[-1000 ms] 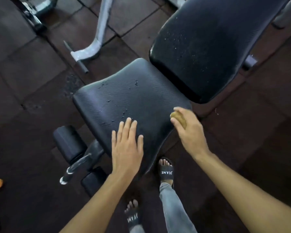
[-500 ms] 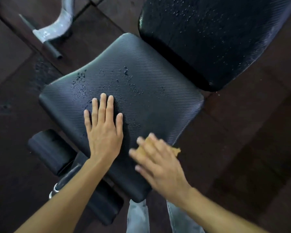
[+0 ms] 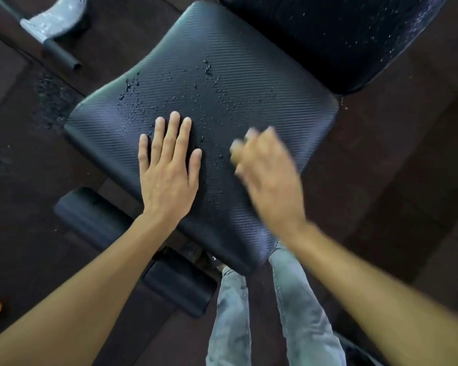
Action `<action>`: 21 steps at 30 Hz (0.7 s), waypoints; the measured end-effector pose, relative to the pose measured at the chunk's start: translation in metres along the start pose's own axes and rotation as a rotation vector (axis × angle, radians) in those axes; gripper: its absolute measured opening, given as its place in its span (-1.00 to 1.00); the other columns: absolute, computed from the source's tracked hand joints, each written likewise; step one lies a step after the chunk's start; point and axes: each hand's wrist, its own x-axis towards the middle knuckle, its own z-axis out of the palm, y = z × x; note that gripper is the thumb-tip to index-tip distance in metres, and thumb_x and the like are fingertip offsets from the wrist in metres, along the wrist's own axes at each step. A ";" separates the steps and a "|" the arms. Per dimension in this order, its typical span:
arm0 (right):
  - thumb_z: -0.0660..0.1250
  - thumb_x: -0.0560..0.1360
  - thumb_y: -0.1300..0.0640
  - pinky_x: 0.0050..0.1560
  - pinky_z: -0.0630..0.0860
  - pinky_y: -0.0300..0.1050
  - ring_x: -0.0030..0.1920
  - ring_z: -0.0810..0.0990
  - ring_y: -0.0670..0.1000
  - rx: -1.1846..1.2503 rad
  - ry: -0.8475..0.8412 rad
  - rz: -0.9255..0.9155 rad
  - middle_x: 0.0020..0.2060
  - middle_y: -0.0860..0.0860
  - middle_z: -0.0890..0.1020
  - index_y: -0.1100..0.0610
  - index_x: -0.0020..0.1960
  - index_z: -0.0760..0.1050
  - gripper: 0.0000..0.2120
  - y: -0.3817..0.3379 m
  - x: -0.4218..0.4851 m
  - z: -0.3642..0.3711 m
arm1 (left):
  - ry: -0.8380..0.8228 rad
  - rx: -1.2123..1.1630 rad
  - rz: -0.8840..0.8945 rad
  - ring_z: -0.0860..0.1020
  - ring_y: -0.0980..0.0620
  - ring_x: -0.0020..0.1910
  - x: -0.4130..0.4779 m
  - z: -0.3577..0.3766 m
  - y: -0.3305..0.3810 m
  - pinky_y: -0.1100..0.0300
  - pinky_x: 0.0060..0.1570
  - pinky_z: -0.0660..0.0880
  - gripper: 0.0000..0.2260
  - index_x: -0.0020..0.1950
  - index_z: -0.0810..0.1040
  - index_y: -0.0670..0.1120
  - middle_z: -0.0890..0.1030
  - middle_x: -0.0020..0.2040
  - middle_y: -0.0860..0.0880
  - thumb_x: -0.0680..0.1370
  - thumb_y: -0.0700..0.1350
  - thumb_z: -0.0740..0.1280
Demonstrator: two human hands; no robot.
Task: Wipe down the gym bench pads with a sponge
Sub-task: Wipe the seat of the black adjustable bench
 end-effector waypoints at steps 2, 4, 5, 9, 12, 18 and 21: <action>0.22 0.67 0.12 0.41 0.34 0.10 0.46 0.37 0.20 0.033 -0.160 -0.196 0.38 0.09 0.51 0.05 0.39 0.44 -0.70 -0.035 -0.071 -0.005 | -0.001 -0.011 -0.002 0.01 0.03 0.59 0.000 0.001 -0.001 -0.07 0.55 -0.03 -0.52 0.60 0.09 0.01 0.10 0.60 0.04 0.69 0.11 -0.04; 0.19 0.69 0.12 0.48 0.27 0.03 0.52 0.30 0.11 0.067 -0.328 -0.386 0.43 0.00 0.46 -0.04 0.41 0.42 -0.69 -0.039 -0.111 -0.015 | 0.005 -0.014 0.001 0.01 0.03 0.59 -0.001 0.001 -0.002 -0.07 0.55 -0.03 -0.52 0.59 0.10 0.01 0.11 0.60 0.04 0.69 0.11 -0.04; 0.24 0.67 0.13 0.51 0.23 0.00 0.53 0.29 0.09 0.057 -0.389 -0.492 0.45 -0.02 0.44 -0.05 0.42 0.44 -0.67 -0.030 -0.110 -0.020 | 0.012 -0.008 0.004 0.01 0.03 0.59 -0.001 0.001 -0.002 -0.07 0.55 -0.02 -0.52 0.59 0.10 0.01 0.11 0.60 0.04 0.69 0.11 -0.05; 0.27 0.65 0.10 0.41 0.32 0.14 0.42 0.44 0.20 -0.051 -0.240 -0.523 0.38 0.11 0.51 0.05 0.38 0.50 -0.69 0.027 -0.020 -0.016 | 0.021 -0.007 0.006 0.00 0.04 0.59 0.000 0.002 -0.002 -0.06 0.55 -0.03 -0.52 0.60 0.09 0.01 0.10 0.60 0.04 0.69 0.12 -0.08; 0.15 0.68 0.01 0.50 0.04 0.15 0.53 0.23 0.19 -0.063 -0.099 -0.115 0.49 0.10 0.36 -0.01 0.49 0.34 -0.62 0.063 0.069 -0.014 | 0.047 -0.024 -0.001 0.02 0.02 0.59 -0.001 0.003 -0.002 -0.04 0.56 -0.03 -0.52 0.59 0.11 -0.04 0.11 0.60 0.01 0.69 0.09 -0.03; 0.10 0.68 0.00 0.54 0.14 0.08 0.53 0.22 0.21 0.021 0.097 0.356 0.48 0.10 0.39 0.06 0.48 0.38 -0.60 0.028 0.115 0.005 | 0.080 -0.035 -0.023 0.07 -0.03 0.58 -0.001 0.005 -0.002 0.00 0.56 -0.02 -0.55 0.58 0.15 -0.13 0.15 0.59 -0.06 0.70 0.00 -0.01; 0.20 0.67 0.09 0.50 0.23 0.12 0.50 0.29 0.21 0.029 -0.140 -0.063 0.43 0.12 0.45 0.11 0.44 0.44 -0.64 -0.027 0.035 0.004 | 0.091 -0.044 -0.012 0.09 -0.03 0.58 -0.001 0.004 -0.003 0.00 0.56 0.01 -0.56 0.57 0.16 -0.14 0.17 0.58 -0.07 0.70 -0.05 0.00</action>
